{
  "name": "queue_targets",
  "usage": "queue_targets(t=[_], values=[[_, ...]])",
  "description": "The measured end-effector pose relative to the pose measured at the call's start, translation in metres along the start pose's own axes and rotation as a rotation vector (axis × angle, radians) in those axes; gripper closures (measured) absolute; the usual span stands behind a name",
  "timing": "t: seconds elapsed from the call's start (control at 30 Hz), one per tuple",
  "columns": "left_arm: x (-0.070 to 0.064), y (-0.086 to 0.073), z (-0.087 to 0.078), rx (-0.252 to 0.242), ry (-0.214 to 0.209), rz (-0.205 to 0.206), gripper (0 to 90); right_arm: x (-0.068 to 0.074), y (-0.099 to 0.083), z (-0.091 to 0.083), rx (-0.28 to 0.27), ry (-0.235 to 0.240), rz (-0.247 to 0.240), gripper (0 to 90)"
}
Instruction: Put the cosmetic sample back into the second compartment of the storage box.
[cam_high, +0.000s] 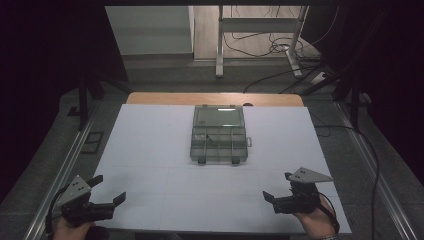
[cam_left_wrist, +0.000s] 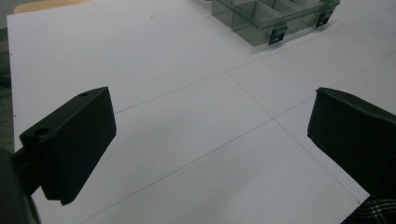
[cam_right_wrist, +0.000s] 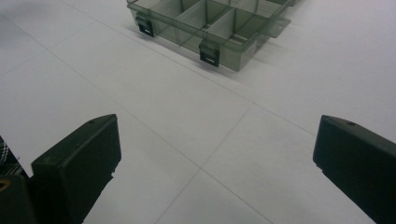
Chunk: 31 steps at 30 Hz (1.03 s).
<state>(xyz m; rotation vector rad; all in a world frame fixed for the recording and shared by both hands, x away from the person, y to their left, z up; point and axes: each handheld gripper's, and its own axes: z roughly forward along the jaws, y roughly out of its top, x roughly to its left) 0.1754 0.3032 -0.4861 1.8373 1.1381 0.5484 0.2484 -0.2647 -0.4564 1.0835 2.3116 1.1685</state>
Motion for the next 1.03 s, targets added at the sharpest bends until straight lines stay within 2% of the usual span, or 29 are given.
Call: queue_targets(t=[0.37, 0.5, 0.67, 0.87, 0.93, 1.03], values=[[0.0, 0.0, 0.0, 0.0, 0.001, -0.002, 1.6, -0.006, -0.013, -0.018, -0.01, -0.047, 0.045, 0.0], [0.0, 0.0, 0.0, 0.0, 0.002, -0.001, 1.6, -0.008, -0.021, -0.027, -0.032, -0.065, 0.08, 0.0], [0.0, 0.0, 0.0, 0.001, 0.002, -0.003, 1.6, -0.008, -0.028, -0.035, -0.035, -0.082, 0.1, 0.0], [0.0, 0.0, 0.0, 0.001, 0.002, -0.002, 1.6, -0.007, -0.035, -0.037, -0.016, -0.096, 0.108, 0.0], [0.0, 0.0, 0.0, 0.003, 0.002, 0.0, 1.7, -0.007, -0.036, -0.039, -0.03, -0.102, 0.112, 0.0], [0.0, 0.0, 0.001, 0.005, 0.005, -0.001, 1.7, -0.008, -0.036, -0.038, -0.02, -0.1, 0.115, 0.0]])
